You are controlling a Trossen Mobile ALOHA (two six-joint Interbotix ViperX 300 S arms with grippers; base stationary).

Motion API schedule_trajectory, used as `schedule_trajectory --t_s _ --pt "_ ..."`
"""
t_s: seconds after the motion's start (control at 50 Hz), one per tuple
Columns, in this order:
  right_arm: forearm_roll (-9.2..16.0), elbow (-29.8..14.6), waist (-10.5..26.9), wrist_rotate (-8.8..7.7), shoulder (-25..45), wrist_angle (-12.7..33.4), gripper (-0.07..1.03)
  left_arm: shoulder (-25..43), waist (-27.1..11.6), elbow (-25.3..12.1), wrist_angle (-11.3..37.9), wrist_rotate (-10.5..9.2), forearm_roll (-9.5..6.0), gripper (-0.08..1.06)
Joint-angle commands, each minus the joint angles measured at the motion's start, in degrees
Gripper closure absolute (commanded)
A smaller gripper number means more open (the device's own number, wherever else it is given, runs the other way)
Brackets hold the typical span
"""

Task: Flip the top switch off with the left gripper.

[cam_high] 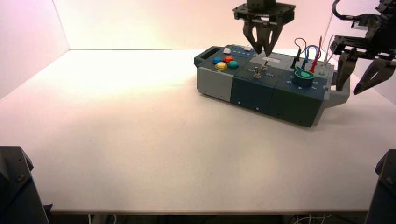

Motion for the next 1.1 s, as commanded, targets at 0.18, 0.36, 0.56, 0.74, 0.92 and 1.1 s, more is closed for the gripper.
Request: schedule_trajectory --t_s 0.18,0.36,0.56,0.74,0.92,1.1 --pt "-0.1 -1.5 0.1 -0.7 -0.4 -0.3 0.42 -1.1 0.3 -3.0 0.9 -0.18 0.09 0.58" --pt "-0.1 -1.5 0.1 -0.88 -0.4 -0.4 0.42 -0.3 0.3 -3.2 2.3 -0.35 -0.18 0.58" --pt "-0.1 -1.6 0.1 -0.97 -0.5 -0.4 0.42 0.8 -0.3 -4.0 2.3 -0.79 -0.18 0.58" --pt "-0.1 -1.6 0.1 -1.14 -0.5 -0.4 0.42 2.1 -0.4 -6.3 2.9 -1.41 -0.18 0.58" --pt "-0.1 -1.7 0.1 -1.23 -0.6 -0.4 0.42 3.4 -0.4 -9.0 4.6 -1.85 -0.18 0.58" --pt "-0.1 -1.6 0.1 -1.32 -0.6 -0.4 0.42 4.9 -0.4 -11.9 6.8 -2.2 0.0 0.58"
